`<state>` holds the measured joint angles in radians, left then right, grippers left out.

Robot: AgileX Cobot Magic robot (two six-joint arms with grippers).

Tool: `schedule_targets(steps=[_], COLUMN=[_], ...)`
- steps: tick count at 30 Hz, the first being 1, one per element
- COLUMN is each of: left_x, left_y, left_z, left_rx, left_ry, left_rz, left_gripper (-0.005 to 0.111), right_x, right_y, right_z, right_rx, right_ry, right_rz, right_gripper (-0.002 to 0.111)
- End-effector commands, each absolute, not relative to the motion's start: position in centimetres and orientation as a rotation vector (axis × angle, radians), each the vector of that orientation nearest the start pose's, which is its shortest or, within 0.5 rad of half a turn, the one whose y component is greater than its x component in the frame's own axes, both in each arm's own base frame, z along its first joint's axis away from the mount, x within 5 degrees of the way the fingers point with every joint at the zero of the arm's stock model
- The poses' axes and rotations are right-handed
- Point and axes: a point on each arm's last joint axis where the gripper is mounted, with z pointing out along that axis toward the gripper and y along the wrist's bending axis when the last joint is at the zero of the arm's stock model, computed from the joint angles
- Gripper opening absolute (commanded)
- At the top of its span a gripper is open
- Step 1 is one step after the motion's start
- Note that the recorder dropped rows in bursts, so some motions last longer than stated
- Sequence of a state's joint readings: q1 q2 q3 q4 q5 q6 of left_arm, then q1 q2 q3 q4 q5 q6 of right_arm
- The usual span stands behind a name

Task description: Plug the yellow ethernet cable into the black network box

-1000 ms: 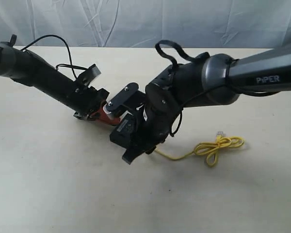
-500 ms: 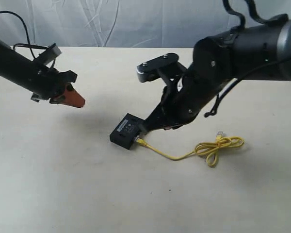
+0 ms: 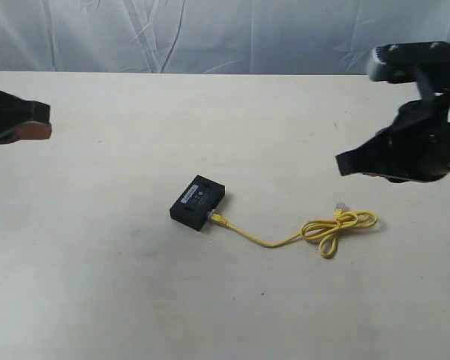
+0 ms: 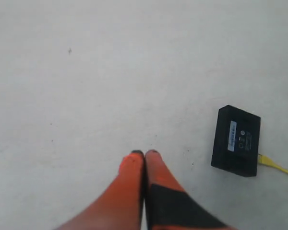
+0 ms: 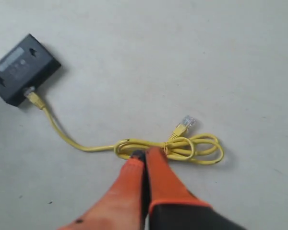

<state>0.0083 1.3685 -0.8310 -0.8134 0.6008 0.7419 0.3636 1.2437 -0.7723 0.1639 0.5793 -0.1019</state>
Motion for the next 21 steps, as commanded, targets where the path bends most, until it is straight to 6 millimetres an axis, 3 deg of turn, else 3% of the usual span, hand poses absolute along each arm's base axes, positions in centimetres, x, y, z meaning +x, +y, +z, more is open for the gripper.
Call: schedule_targets(steps=[1, 6, 13, 17, 21], left_x=[21.0, 14.9, 10.2, 9.3, 9.3], left_y=[-3.0, -3.0, -3.3, -3.3, -3.3], left_z=[27.8, 28.5, 29.1, 29.5, 29.5], left_rx=[0.172, 0.195, 0.279, 0.286, 0.286], left_ry=[2.222, 2.067, 1.93, 1.884, 1.882], left_rz=[-0.4, -0.364, -0.341, -0.332, -0.332], left_gripper=[0.0, 0.0, 0.0, 0.0, 0.0], right_x=[17.0, 11.3, 5.4, 3.1, 2.4], right_y=[7.2, 4.7, 2.6, 1.8, 1.5], right_z=[28.1, 28.4, 28.6, 29.3, 29.4], right_rx=[-0.357, -0.278, -0.23, -0.216, -0.212], right_ry=[2.276, 2.022, 1.729, 1.583, 1.538], right_rz=[0.322, 0.352, 0.428, 0.451, 0.456], right_gripper=[0.0, 0.0, 0.0, 0.0, 0.0])
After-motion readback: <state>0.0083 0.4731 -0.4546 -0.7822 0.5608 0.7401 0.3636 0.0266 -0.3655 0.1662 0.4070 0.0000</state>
